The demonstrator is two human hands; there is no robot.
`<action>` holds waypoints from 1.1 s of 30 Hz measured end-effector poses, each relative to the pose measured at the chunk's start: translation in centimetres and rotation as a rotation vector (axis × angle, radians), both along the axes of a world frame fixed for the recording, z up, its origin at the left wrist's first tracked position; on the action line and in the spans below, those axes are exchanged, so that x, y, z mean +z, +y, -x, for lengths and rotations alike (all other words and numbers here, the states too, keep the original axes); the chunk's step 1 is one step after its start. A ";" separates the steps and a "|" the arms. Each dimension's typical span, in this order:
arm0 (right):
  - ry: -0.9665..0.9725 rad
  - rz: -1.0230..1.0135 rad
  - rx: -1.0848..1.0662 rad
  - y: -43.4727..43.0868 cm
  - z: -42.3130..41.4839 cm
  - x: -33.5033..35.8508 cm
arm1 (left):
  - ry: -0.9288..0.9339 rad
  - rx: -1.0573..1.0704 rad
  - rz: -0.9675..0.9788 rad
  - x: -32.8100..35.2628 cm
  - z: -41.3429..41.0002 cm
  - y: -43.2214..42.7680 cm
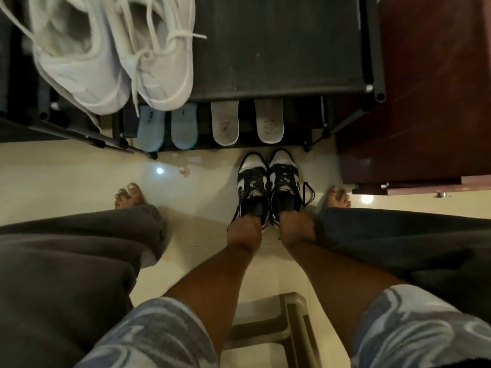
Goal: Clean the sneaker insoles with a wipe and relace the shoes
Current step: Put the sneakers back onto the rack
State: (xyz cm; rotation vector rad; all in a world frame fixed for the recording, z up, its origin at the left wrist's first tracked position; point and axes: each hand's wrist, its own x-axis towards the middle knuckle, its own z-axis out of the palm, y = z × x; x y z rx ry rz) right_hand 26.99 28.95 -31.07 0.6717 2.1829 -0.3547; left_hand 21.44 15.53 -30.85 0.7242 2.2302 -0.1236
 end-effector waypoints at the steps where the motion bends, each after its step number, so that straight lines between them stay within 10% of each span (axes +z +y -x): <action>1: 0.023 0.004 -0.005 0.0 0.1 0.9 | 0.007 0.012 -0.011 0.9 0.2 -0.1; 33: 0.465 -0.249 0.030 -7.0 -6.9 28.3 | 0.361 0.016 -0.267 26.7 -6.0 -7.1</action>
